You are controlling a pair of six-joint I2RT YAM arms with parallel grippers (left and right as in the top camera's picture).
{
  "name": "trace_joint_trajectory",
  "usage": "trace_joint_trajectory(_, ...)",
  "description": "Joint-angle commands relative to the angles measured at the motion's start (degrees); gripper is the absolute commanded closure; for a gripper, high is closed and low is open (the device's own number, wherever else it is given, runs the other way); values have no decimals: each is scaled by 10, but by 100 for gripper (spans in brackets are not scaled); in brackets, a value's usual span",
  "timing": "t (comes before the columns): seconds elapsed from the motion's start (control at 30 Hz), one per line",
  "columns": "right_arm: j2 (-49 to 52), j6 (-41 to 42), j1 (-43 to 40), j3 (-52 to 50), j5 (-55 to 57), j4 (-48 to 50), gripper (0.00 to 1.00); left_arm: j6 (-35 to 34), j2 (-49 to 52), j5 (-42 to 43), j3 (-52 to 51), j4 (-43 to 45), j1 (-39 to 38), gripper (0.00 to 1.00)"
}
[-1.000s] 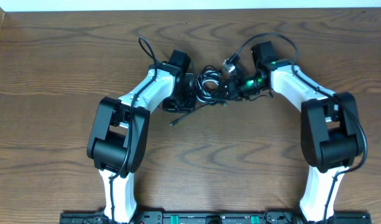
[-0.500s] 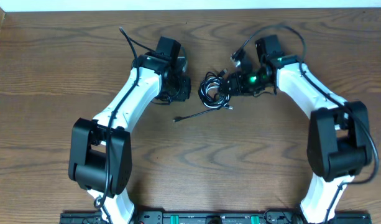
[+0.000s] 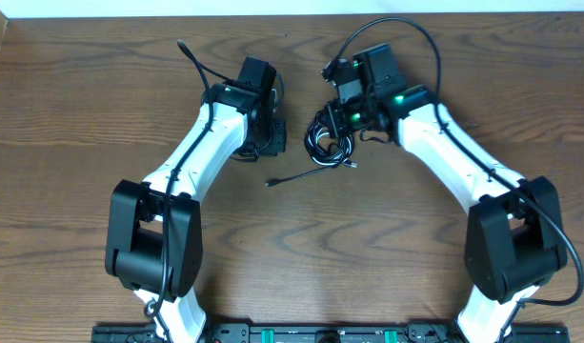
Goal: Untangle cables
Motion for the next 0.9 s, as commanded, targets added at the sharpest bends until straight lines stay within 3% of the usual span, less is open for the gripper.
trace_joint_trajectory(0.0, 34, 3, 1, 4, 80, 2, 97, -6, 3, 7, -9, -10, 3, 83)
trace_joint_trajectory(0.23, 75, 67, -37, 4, 137, -78, 98, -6, 3, 7, -9, -26, 3, 83)
trace_joint_trajectory(0.43, 75, 125, -45, 3, 42, -205, 98, -6, 3, 10, -9, -27, 3, 83)
trace_joint_trajectory(0.53, 75, 208, -31, 3, -28, -239, 98, -5, 3, 48, -9, -26, 3, 83)
trace_joint_trajectory(0.7, 75, 282, 8, 3, -77, -175, 90, -5, 3, 83, -9, -29, 3, 83)
trace_joint_trajectory(0.8, 74, 265, 20, 8, -86, -95, 95, -1, 3, 82, -9, -36, 8, 92)
trace_joint_trajectory(0.87, 73, 253, 20, 18, -92, -82, 96, -1, 2, 82, -9, -40, 17, 92)
